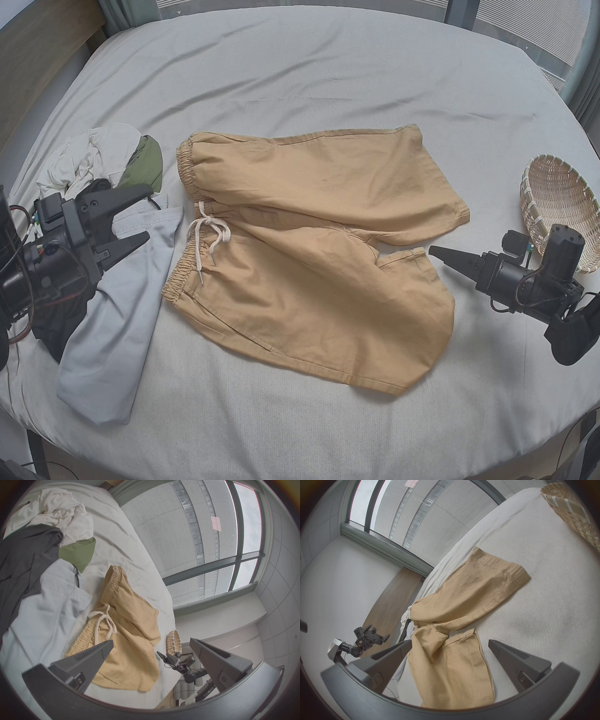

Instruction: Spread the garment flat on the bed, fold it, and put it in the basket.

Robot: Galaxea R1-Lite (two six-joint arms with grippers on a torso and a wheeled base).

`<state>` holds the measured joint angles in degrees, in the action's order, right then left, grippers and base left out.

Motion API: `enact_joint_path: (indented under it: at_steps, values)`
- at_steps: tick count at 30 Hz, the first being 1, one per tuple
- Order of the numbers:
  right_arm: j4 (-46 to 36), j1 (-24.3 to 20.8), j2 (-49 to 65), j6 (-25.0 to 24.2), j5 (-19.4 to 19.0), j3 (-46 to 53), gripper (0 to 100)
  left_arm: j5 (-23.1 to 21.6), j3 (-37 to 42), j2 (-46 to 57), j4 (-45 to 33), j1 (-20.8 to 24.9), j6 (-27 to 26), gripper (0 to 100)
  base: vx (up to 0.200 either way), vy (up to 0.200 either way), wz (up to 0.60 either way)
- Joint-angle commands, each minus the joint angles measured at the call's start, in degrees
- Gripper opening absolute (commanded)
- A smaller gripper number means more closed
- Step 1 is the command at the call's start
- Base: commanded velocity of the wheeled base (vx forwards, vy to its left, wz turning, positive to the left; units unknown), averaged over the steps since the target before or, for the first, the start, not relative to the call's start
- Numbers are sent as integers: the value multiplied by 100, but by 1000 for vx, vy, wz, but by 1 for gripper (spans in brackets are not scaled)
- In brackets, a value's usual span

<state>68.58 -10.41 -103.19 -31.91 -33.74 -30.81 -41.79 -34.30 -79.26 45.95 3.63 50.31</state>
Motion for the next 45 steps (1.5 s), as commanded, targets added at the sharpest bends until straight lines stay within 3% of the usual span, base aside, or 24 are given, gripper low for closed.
enact_joint_path:
  at_steps: [1,14,18,19,27,38,45]
  values:
    - [6,-66,-219,10,17,-92,100,-31,372,491,46,120,14,100,0,0,0]
    - [-3,-268,-702,230,61,-497,100,-31,706,895,37,322,40,100,0,0,0]
    - [-3,-418,-781,230,272,-681,100,-31,706,957,46,322,172,100,0,0,0]
    - [-3,-427,-790,230,281,-690,0,-31,706,974,37,322,181,100,0,0,0]
    - [94,-453,-667,194,281,-602,0,-22,794,1001,46,313,181,100,0,0,0]
    - [349,-304,599,168,289,-4,0,-13,943,992,55,305,172,100,0,0,0]
    - [349,-102,730,133,729,-66,0,-5,943,1001,55,287,172,100,0,0,0]
